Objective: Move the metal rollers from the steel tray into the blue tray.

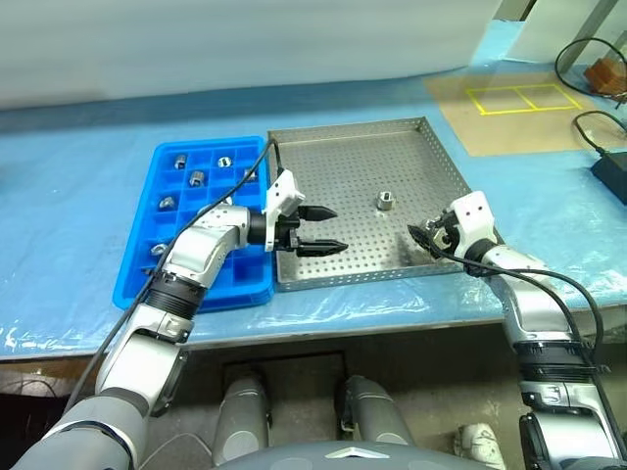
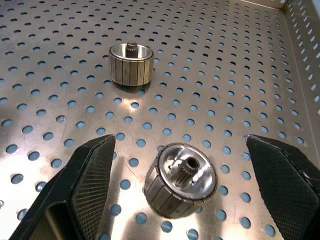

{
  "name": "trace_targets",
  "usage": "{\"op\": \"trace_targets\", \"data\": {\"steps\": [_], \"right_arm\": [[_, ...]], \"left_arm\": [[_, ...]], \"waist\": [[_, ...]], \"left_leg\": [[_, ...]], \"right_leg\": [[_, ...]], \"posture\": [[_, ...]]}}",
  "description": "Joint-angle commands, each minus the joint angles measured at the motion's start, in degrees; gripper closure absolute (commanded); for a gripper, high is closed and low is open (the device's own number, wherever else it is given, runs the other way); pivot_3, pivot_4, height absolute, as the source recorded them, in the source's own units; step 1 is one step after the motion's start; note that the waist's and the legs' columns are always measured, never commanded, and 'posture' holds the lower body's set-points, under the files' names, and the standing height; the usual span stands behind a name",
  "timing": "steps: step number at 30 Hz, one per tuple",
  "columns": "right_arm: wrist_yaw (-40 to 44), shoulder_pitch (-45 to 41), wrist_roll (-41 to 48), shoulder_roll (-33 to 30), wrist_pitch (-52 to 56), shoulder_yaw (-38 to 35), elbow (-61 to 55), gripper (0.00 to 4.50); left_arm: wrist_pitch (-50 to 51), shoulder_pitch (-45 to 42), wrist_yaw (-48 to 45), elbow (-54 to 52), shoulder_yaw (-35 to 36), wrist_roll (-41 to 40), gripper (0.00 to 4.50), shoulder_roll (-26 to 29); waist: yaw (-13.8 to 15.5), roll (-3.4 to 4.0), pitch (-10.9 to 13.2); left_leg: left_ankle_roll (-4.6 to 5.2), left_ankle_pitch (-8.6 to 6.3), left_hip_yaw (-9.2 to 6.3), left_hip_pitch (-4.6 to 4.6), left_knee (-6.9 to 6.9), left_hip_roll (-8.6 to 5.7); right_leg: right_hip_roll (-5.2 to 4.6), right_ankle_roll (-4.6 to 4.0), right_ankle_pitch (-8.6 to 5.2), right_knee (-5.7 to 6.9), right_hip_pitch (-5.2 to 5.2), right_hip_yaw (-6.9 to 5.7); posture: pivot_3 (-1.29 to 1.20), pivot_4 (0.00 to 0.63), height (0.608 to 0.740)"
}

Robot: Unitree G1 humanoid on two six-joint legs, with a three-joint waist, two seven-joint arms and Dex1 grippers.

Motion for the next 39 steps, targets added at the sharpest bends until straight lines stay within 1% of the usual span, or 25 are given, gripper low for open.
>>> {"op": "trace_targets", "data": {"steps": [1,3,9,18,19,21,23,24,27,30,31,39], "right_arm": [[-2.2,-0.7,0.0,0.3,-1.6,-1.3,3.3,0.18],[-2.7,-0.9,0.0,0.5,-2.6,-1.1,5.7,0.18],[-2.2,-1.6,0.0,1.2,-4.7,0.2,10.7,0.18],[-0.6,-2.3,-0.4,1.7,-5.5,2.6,12.2,0.18],[-0.1,-2.2,-0.1,1.8,-5.8,2.8,12.1,0.58],[-0.3,-2.1,-0.2,1.8,-5.9,2.9,11.9,1.14],[-1.6,-2.7,-0.8,1.8,-5.6,2.7,12.3,1.80],[-1.6,-2.9,-0.9,1.7,-5.5,2.7,12.6,1.80],[-1.0,-2.7,-1.0,1.3,-6.0,3.1,12.5,2.56],[-1.8,-3.0,-1.6,1.2,-6.2,3.0,13.4,3.55],[-1.3,-2.9,-1.1,1.3,-6.6,2.8,13.1,3.66],[-2.0,-4.6,-0.8,1.6,-5.8,2.9,10.5,3.66]], "left_arm": [[-0.9,-1.4,-0.5,-1.2,0.7,0.4,0.45,-0.2],[-0.6,-1.3,-0.4,-1.7,0.9,0.3,0.45,-0.3],[0.9,-0.8,-0.3,-4.0,1.4,-0.4,0.45,0.1],[1.7,-0.5,0.7,-4.8,1.6,-0.2,0.45,0.1],[1.7,-0.4,0.8,-4.9,1.6,-0.1,0.45,0.1],[1.8,-0.3,1.0,-5.0,1.5,0.0,0.45,0.2],[1.9,-0.3,1.1,-5.1,1.5,0.1,0.45,0.2],[1.9,-0.3,1.2,-5.1,1.5,0.1,0.45,0.2],[1.7,-0.4,1.4,-4.7,1.4,0.2,0.45,0.1],[1.5,-0.5,1.7,-4.5,1.4,0.3,0.45,0.1],[1.5,-0.5,1.7,-4.6,1.4,0.3,0.45,0.0],[1.5,-0.2,2.9,-4.8,2.0,0.5,0.45,0.0]], "waist": [[0.0,0.00,0.0],[-0.1,0.00,0.0],[0.2,-0.05,0.0],[0.0,-0.09,-0.1],[-0.2,-0.11,-0.1],[-0.4,-0.11,-0.1],[-0.6,-0.12,-0.1],[-0.7,-0.12,-0.1],[-0.9,-0.12,-0.1],[-1.0,-0.15,-0.1],[-1.0,-0.15,-0.1],[-1.1,-0.15,-0.1]], "left_leg": [[-0.01,0.00,0.00,0.11,-0.01,0.00],[-0.02,0.01,0.00,0.23,-0.02,0.02],[0.03,-0.03,0.00,0.19,-0.05,0.01],[0.08,-0.06,0.00,0.28,0.04,0.03],[0.07,-0.06,0.00,0.28,0.03,0.03],[0.07,-0.06,0.00,0.28,0.02,0.02],[0.07,-0.06,0.00,0.28,-0.01,0.03],[0.07,-0.06,0.00,0.28,-0.03,0.03],[0.07,-0.06,0.00,0.28,-0.04,0.02],[0.07,-0.06,0.00,0.27,-0.04,0.02],[0.07,-0.06,0.00,0.28,-0.03,0.02],[0.06,-0.06,0.01,0.27,-0.07,0.01]], "right_leg": [[0.00,0.00,0.00,0.00,0.09,0.00],[0.00,0.00,0.00,0.00,0.20,0.00],[-0.01,0.00,-0.01,-0.11,0.23,-0.01],[-0.02,0.01,0.00,-0.14,0.35,-0.01],[-0.02,0.01,0.00,-0.14,0.35,-0.01],[-0.02,0.01,0.00,-0.15,0.34,-0.01],[-0.02,0.01,0.00,-0.16,0.33,-0.01],[-0.02,0.01,0.00,-0.17,0.33,-0.01],[-0.02,0.01,0.00,-0.19,0.33,-0.01],[-0.02,0.01,0.00,-0.21,0.33,-0.01],[-0.02,0.01,0.00,-0.22,0.33,0.00],[-0.02,0.02,-0.01,-0.25,0.30,0.00]], "posture": [[-0.33,0.150,0.740],[-0.33,0.150,0.740],[-0.31,0.150,0.740],[-0.31,0.150,0.740],[-0.30,0.150,0.740],[-0.30,0.150,0.740],[-0.30,0.150,0.740],[-0.31,0.150,0.740],[-0.31,0.150,0.740],[-0.30,0.150,0.740],[-0.30,0.150,0.740],[-0.30,0.150,0.740]]}}
